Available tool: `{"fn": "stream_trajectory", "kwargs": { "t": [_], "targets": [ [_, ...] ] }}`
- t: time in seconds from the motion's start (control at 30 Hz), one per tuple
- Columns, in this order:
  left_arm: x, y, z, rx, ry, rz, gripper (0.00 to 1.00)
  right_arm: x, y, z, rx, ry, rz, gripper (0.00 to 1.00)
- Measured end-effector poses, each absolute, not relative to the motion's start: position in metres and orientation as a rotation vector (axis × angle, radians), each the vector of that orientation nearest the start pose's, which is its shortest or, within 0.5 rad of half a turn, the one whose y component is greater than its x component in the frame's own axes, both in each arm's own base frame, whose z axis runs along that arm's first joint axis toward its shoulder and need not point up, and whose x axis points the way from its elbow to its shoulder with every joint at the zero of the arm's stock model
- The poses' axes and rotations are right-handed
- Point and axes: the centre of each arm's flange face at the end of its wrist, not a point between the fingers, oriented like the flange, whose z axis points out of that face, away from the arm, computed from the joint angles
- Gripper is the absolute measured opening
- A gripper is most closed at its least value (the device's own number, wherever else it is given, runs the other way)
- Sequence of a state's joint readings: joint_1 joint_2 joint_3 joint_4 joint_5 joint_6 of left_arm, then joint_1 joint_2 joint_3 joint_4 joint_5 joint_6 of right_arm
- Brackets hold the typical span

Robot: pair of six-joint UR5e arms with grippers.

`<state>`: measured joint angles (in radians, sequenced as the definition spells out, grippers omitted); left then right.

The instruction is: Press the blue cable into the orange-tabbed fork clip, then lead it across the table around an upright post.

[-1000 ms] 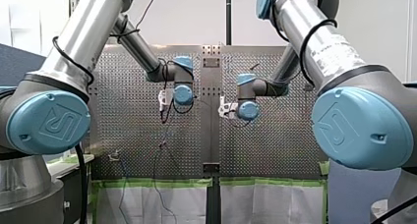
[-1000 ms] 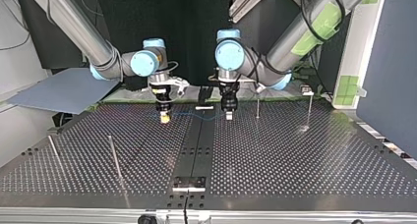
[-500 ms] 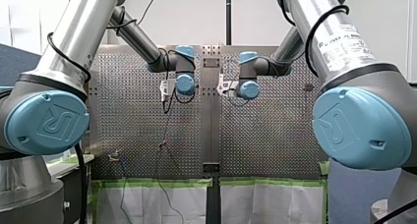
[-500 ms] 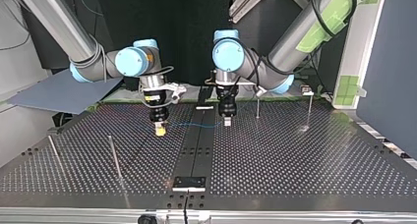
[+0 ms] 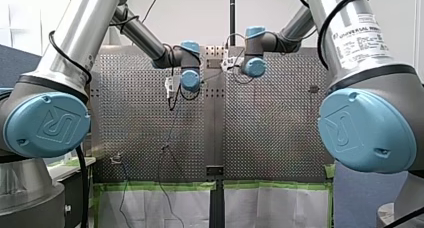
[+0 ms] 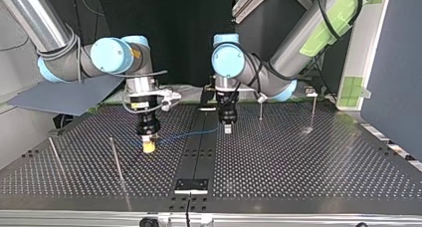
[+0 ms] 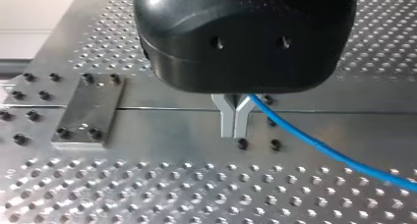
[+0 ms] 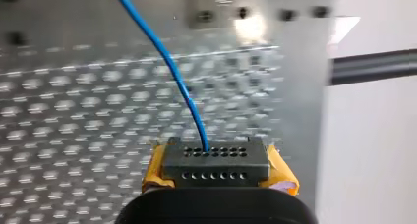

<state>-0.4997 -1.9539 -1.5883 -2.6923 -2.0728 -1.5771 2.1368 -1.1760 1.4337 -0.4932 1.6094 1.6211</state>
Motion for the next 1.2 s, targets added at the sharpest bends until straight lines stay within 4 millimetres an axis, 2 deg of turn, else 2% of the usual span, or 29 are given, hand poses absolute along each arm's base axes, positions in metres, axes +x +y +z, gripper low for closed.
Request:
{"fn": "stream_trajectory", "kwargs": {
  "t": [0.33, 0.67, 0.83, 1.2],
  "targets": [
    [0.504, -0.376, 0.349, -0.056, 1.483, -0.054, 0.0, 0.448, -0.477, 0.444, 1.257, -0.798, 1.81, 0.0],
    [0.509, -0.394, 0.39, -0.052, 1.44, -0.098, 0.0, 0.419, -0.462, 0.501, 1.146, -0.794, 1.815, 0.0],
    [0.508, -0.403, 0.408, -0.033, 1.43, -0.13, 0.0, 0.408, -0.464, 0.508, 1.126, -0.808, 1.797, 0.0],
    [0.508, -0.425, 0.438, -0.015, 1.397, -0.227, 0.0, 0.387, -0.477, 0.503, 1.127, -0.859, 1.711, 0.0]
  ]
}}
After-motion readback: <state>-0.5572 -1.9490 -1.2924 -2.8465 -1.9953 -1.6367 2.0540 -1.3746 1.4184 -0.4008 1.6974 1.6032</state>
